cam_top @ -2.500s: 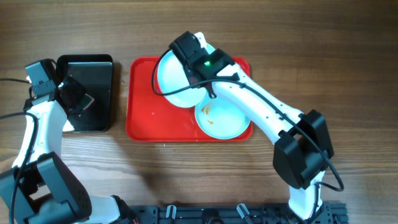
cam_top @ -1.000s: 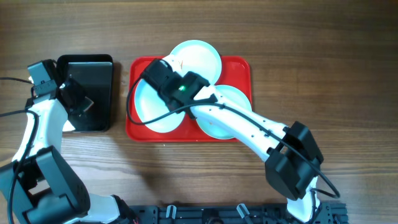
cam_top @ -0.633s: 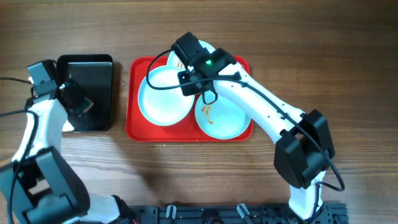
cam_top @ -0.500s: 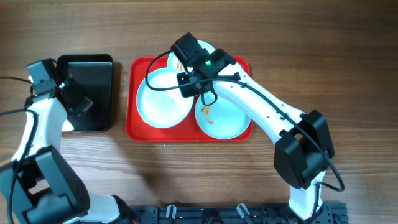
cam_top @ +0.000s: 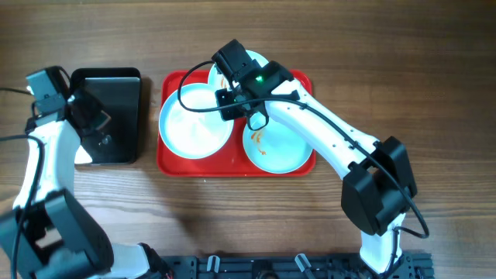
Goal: Clean dirty plates on tray and stack at the side
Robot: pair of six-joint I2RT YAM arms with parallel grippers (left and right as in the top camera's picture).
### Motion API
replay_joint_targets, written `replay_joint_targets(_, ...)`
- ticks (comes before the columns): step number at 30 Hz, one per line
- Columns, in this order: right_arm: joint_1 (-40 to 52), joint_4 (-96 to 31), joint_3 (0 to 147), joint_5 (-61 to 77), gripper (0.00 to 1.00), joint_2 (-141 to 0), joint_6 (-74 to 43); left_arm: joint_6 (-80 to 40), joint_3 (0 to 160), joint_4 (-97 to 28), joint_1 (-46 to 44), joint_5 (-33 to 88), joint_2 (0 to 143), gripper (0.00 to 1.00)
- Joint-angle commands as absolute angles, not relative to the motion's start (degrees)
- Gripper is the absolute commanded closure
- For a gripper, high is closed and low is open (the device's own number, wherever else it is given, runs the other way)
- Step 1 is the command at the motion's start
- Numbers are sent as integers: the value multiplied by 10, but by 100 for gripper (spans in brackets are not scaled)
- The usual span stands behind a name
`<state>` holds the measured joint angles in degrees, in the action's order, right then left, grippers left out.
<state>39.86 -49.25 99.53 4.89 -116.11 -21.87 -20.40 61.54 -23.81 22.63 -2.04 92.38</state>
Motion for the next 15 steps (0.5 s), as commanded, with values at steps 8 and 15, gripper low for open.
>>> replay_joint_targets(8, 399, -410, 907, 118, 96, -1150, -247, -197, 619, -253, 232, -24, 947, 96)
replay_joint_targets(15, 399, -347, 844, 116, 80, -1150, -288, -197, 621, -253, 232, -8, 902, 96)
